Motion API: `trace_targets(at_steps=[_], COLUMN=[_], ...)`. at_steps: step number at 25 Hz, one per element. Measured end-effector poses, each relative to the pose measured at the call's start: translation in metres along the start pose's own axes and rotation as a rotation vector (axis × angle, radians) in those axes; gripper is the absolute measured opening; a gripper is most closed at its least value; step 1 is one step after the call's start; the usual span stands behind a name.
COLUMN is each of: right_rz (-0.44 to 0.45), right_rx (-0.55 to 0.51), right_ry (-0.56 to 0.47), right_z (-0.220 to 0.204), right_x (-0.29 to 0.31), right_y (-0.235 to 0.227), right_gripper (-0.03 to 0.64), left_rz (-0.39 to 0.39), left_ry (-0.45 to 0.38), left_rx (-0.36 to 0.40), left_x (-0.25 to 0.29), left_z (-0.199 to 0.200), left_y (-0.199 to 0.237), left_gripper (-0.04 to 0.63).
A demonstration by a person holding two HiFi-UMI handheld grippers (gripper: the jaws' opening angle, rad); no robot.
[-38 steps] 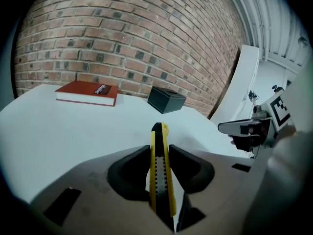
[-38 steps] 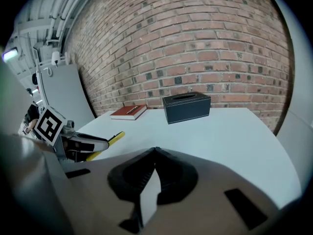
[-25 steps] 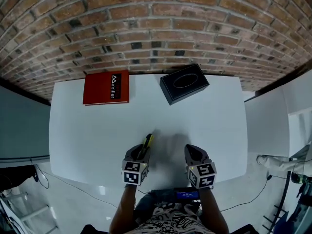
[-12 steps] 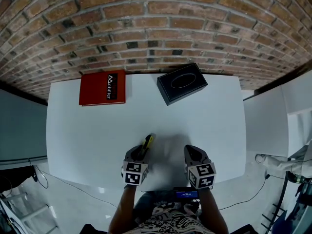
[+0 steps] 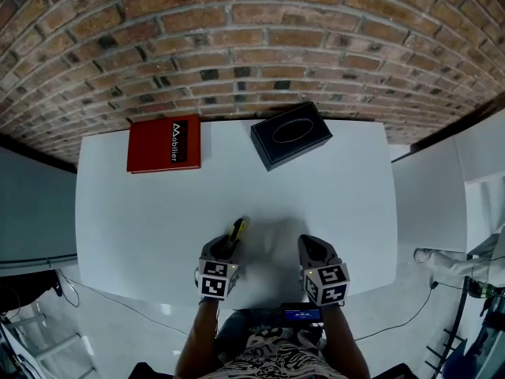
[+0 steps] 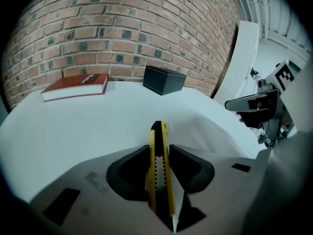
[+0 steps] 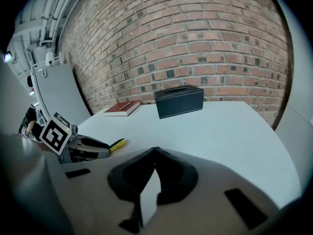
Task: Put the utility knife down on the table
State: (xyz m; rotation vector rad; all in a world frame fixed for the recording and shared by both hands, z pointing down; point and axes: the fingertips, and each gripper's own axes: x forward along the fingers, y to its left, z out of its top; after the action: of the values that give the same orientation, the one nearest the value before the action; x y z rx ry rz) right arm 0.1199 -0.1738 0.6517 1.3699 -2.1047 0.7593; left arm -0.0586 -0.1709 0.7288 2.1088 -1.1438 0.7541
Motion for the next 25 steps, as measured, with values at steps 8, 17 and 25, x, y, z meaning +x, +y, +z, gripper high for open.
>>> trace_targets(at_steps=[8,17,25], right_rz=[0.008,-0.008,-0.003], right_rx=[-0.006,-0.032,-0.068], right_ry=[-0.012,-0.045,-0.086], right_z=[0.001,0.014,0.03], right_x=[-0.004,-0.011,-0.022], right_y=[0.005,0.006,0.016], right_gripper=[0.0,0.0,0.0], left_rz=[-0.021,-0.038,-0.051], left_ry=[-0.012,-0.061,-0.149], left_rx=[-0.026,-0.054,-0.049], left_x=[-0.001,-0.012,-0.034], left_z=[0.002,0.019,0.052], left_y=[0.001,-0.002,-0.009], left_gripper=[0.127,0.127,0.109])
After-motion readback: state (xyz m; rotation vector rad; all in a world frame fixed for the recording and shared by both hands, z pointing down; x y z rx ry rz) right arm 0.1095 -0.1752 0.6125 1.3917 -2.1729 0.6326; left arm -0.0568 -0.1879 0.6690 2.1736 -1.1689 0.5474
